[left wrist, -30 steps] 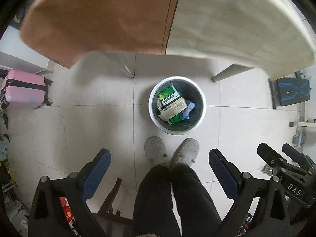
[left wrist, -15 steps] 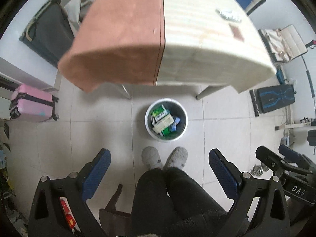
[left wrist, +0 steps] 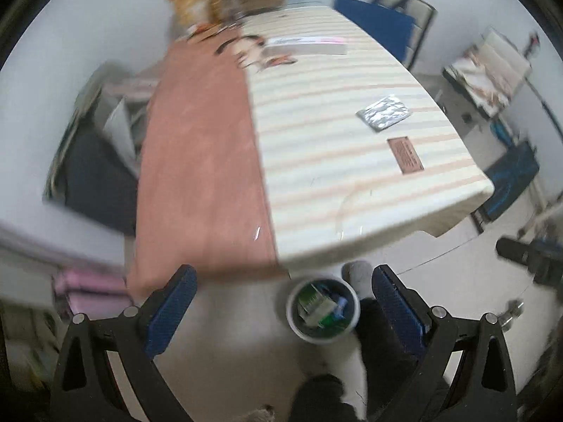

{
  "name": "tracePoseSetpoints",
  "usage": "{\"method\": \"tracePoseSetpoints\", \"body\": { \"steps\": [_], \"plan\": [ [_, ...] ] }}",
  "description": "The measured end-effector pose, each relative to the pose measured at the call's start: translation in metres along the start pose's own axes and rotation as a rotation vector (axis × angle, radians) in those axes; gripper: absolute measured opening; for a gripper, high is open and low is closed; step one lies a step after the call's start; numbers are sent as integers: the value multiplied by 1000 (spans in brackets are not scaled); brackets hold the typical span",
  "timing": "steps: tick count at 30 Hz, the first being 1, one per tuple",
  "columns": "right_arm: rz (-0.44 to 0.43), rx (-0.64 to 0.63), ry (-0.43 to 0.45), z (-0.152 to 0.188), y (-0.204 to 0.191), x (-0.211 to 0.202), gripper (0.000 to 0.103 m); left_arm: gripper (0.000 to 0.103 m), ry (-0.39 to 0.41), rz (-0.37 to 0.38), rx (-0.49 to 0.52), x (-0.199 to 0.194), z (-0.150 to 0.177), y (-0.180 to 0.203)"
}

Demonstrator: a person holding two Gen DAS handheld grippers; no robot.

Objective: Collect trash
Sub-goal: 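Grasp the silver blister pack with the left gripper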

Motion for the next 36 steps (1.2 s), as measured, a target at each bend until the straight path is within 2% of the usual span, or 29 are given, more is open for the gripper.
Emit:
{"method": "tracePoseSetpoints", "body": {
  "steps": [4,9,14,17,21,23,26,28,29,31,34,35,36],
  "plan": [
    [39,11,-32,-70,40,34,101,102,13,5,155,32,-67,50],
    [60,54,-119,-159,94,86,101,102,-63,27,304,88,-146,112],
    [53,95,-182,-216,130,120,101,101,-115,51,482,141,-200,173],
    [66,109,-209,-244,150,136,101,101,-133,71,575,164,-220,197],
    [62,130,-222,-266,162,145,101,100,-207,177,680,186,-226,222],
    [52,143,-222,-274,165,146,101,91,-250,223,702,193,-223,230],
    [42,158,-222,-283,167,146,101,83,-254,233,699,191,-220,231],
    [34,164,-222,-289,166,146,101,70,-248,232,663,189,-222,225],
    [31,164,-220,-292,164,146,101,66,-258,246,625,188,-224,219],
    [25,152,-219,-301,157,146,101,65,-291,257,538,195,-227,206],
    [18,115,-216,-315,142,146,101,65,-317,194,412,204,-223,179],
    [17,102,-215,-319,136,147,101,65,-330,172,354,208,-220,165],
    [16,83,-213,-325,129,147,101,65,-354,159,253,213,-217,146]
  ]
}}
Point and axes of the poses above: each gripper's, at about its wrist camera, not at the fingertips, and x roughly the way its jaws point, y to its right, z to its underside, the point moved 3 cm from there along x, roughly the way its jaws point, and after that the axes turned 12 degrees about -z, right-handed, at the moved point
